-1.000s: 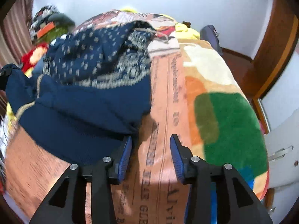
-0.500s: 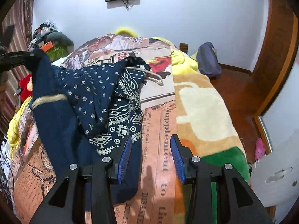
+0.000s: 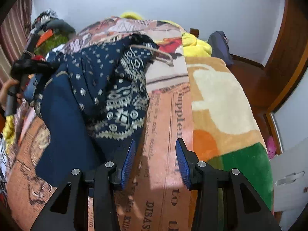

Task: Fold large clothes

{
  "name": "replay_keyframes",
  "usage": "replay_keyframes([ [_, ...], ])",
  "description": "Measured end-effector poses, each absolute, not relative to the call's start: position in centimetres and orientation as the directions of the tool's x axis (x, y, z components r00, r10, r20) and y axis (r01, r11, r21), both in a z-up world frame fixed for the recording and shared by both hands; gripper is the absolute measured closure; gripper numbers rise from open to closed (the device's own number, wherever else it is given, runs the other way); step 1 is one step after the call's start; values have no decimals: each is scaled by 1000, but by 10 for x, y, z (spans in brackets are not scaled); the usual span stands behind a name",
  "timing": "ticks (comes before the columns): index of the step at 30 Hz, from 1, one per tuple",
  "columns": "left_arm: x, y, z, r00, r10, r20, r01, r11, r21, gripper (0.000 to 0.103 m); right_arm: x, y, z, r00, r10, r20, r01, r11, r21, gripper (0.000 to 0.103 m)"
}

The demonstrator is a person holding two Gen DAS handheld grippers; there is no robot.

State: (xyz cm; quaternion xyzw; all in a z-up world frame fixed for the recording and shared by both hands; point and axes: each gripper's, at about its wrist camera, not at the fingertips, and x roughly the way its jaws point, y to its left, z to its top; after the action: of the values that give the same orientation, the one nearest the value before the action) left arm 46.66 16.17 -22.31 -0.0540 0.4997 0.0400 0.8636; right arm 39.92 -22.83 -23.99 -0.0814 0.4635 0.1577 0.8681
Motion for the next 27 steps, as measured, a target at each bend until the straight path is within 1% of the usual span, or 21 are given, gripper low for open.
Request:
replay_keyframes([
  [1,457,156,-217,501,25,-865,-99,995,-28,42,397,-229,-240,515,204,-833,-351,936,12,63],
  [2,444,151,-209,516,29,-856,-78,997,-14,38,393,-229,-239,509,215,-834,-352,936,26,63],
  [5,409,137,-190,549,16,-836,-15,1000,9,32,382,-231,-232,512,237,-826,-358,933,46,63],
  [6,402,133,-188,552,12,-834,-2,1000,13,28,376,-231,-227,516,245,-821,-360,931,51,63],
  [7,387,126,-183,558,-1,-830,19,1000,12,24,371,-232,-223,518,255,-816,-364,930,59,63],
  [9,370,115,-181,558,-27,-829,51,999,2,20,360,-232,-216,513,278,-812,-375,924,79,63],
  [12,342,90,-186,534,-71,-843,111,994,-14,20,344,-232,-210,490,322,-810,-383,914,131,63],
  [16,313,59,-199,507,-117,-854,167,985,-36,20,328,-227,-218,392,439,-809,-380,878,291,63],
  [18,303,48,-204,502,-132,-855,183,982,-44,20,324,-219,-227,356,471,-807,-368,865,342,63],
  [22,285,40,-208,508,-151,-848,186,981,-63,20,332,-202,-248,303,518,-800,-326,845,424,63],
  [27,278,53,-206,522,-135,-842,142,987,-70,20,352,-195,-257,314,571,-759,-250,820,514,63],
])
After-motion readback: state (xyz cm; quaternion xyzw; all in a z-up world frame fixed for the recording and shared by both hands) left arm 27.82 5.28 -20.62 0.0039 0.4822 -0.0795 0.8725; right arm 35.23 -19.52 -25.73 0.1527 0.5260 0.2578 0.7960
